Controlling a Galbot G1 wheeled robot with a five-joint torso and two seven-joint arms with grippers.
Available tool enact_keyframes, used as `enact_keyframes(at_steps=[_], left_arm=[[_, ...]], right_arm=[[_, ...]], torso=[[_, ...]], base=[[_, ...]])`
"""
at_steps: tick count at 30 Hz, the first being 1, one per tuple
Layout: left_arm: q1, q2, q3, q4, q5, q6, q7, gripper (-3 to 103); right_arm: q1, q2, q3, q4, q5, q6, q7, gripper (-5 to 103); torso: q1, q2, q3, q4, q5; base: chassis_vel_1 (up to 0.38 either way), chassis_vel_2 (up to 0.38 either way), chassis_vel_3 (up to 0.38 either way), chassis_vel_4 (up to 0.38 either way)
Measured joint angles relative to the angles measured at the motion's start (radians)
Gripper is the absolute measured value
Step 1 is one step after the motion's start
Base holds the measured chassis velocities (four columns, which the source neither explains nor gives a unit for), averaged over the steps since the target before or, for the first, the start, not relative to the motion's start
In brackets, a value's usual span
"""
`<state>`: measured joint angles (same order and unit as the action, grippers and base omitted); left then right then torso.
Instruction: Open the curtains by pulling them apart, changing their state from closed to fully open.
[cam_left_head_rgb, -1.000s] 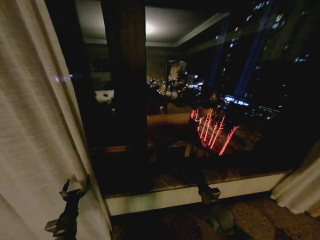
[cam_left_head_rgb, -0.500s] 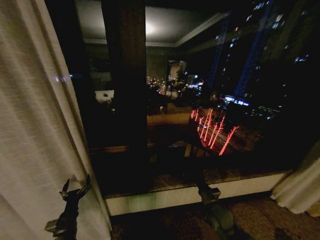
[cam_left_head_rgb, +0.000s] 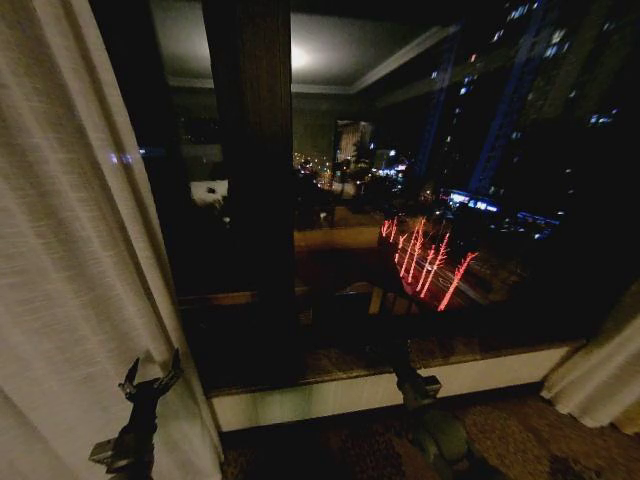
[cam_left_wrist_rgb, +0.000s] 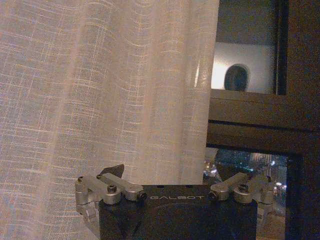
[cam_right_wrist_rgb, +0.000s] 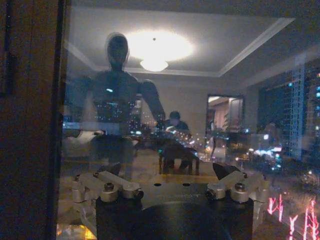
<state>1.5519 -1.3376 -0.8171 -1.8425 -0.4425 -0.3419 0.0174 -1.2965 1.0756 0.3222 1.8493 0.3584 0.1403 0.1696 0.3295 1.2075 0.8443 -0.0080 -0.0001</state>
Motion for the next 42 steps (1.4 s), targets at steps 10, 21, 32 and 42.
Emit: enact_keyframes(at_steps=[10, 21, 32, 42], left_arm=[[0.000, 0.000, 0.000, 0.000, 0.000, 0.000, 0.000, 100], [0.000, 0.000, 0.000, 0.000, 0.000, 0.000, 0.000, 100], [-0.007, -0.001, 0.007, -0.001, 0.002, 0.014, -0.004, 100], [-0.131, -0.041, 0.169, -0.043, 0.058, 0.260, -0.078, 100]], right_arm=[[0.000, 0.000, 0.000, 0.000, 0.000, 0.000, 0.000, 100], [0.000, 0.000, 0.000, 0.000, 0.000, 0.000, 0.000, 100], [0.000, 0.000, 0.000, 0.000, 0.000, 0.000, 0.000, 100], [0.000, 0.000, 0.000, 0.000, 0.000, 0.000, 0.000, 100]], torso=[[0.000, 0.000, 0.000, 0.0000, 0.0000], [0.000, 0.000, 0.000, 0.0000, 0.0000], [0.000, 0.000, 0.000, 0.0003, 0.0002], [0.000, 0.000, 0.000, -0.0001, 0.0002]], base=[[0.000, 0.000, 0.000, 0.000], [0.000, 0.000, 0.000, 0.000], [0.000, 0.000, 0.000, 0.000], [0.000, 0.000, 0.000, 0.000]])
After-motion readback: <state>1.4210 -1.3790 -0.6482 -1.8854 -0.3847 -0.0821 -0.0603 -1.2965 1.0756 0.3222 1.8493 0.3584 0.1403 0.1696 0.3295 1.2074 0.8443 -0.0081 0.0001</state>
